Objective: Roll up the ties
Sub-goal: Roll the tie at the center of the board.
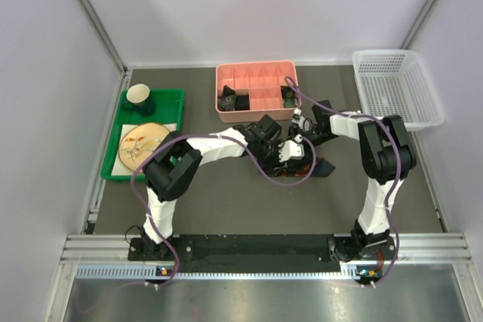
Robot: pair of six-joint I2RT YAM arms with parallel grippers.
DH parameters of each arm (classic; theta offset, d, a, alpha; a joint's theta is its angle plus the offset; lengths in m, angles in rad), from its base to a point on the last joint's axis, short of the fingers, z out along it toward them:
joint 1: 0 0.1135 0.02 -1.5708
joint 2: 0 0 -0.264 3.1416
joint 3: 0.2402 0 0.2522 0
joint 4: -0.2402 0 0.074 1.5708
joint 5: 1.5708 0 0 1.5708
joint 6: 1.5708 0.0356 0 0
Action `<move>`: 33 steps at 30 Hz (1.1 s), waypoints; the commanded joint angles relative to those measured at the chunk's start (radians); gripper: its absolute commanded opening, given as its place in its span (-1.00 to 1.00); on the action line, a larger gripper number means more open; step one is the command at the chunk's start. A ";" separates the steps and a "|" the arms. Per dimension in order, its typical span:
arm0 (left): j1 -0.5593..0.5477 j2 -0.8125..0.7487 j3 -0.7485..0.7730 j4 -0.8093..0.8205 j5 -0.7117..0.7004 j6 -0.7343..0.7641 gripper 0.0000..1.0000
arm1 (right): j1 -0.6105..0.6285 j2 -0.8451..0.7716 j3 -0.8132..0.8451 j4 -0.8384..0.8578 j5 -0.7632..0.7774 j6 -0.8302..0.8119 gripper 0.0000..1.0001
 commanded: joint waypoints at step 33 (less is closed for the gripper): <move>0.003 0.094 -0.033 -0.119 -0.012 -0.007 -0.57 | 0.022 0.010 -0.031 0.001 0.057 -0.112 -1.00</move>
